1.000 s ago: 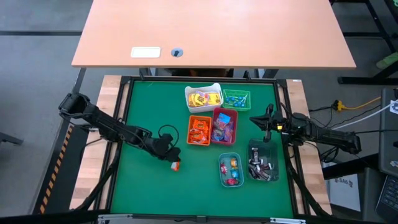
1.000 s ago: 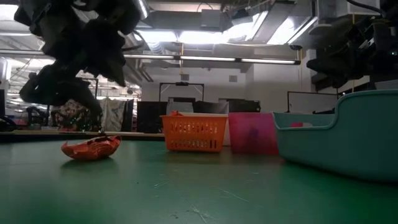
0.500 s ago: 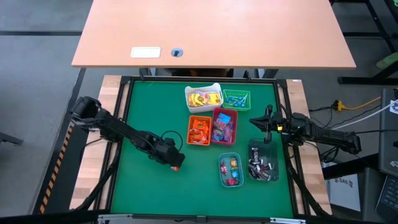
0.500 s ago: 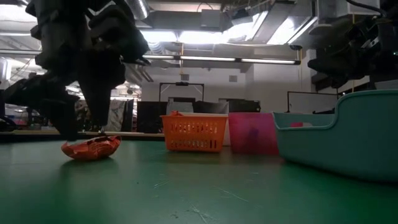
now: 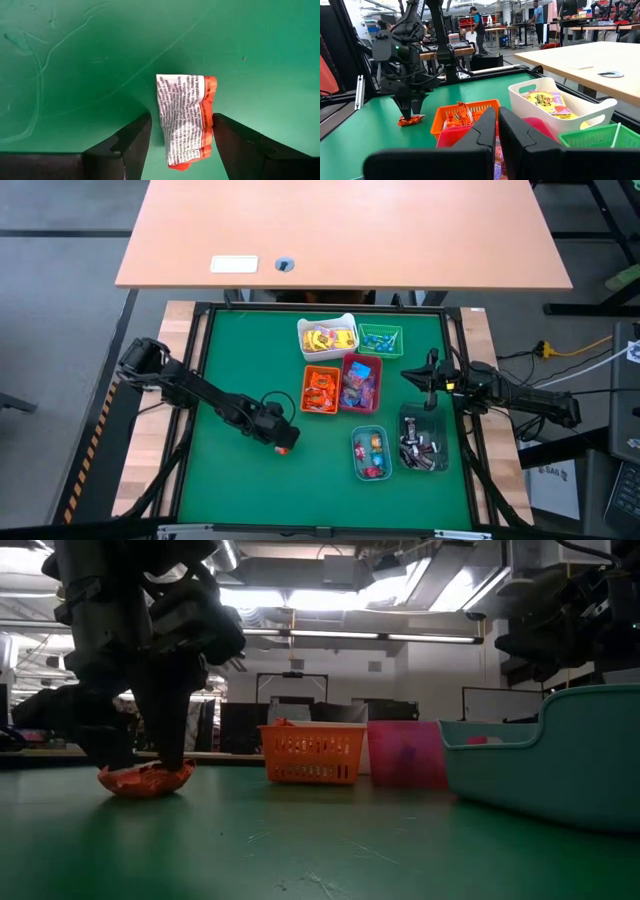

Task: Sort candy
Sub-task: Put the orange chocolate into the orange basket

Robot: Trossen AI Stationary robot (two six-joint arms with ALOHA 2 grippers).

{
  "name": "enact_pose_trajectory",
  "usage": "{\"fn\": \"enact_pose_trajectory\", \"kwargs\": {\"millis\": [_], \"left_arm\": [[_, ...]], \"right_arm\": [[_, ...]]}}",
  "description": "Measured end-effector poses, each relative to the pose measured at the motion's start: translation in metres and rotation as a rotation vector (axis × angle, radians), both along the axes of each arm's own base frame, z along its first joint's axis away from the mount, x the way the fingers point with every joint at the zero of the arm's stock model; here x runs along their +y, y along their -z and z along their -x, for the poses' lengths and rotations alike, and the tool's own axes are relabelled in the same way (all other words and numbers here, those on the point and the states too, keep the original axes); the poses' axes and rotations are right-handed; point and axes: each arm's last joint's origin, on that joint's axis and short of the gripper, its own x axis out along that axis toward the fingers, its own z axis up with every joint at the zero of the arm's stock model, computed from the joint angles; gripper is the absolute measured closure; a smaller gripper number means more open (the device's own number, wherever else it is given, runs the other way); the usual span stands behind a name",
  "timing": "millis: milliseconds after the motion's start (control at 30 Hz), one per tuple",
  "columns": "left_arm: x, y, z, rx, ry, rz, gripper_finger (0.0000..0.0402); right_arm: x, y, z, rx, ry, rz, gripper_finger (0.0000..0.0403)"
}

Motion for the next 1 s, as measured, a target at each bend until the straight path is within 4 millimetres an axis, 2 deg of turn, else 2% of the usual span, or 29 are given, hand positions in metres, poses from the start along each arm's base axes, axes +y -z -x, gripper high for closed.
{"fn": "enact_pose_trajectory", "kwargs": {"millis": [333,733,1000], "left_arm": [[-0.0013,0.0043,-0.0027,-0.001,0.007,-0.006,0.0202],[-0.0015,0.0058,-0.0028,-0.003,0.031,-0.008,0.0293],[-0.0038,0.0034,-0.0092,-0.080,0.065,0.004,0.0329]], "right_arm": [[0.0000,0.0000,0.0000,0.000,0.000,0.000,0.0382],[0.0000,-0.0001,0.0000,0.000,0.000,0.000,0.0382],[0.0000,-0.0001,0.0000,-0.001,0.000,0.000,0.0382]]}}
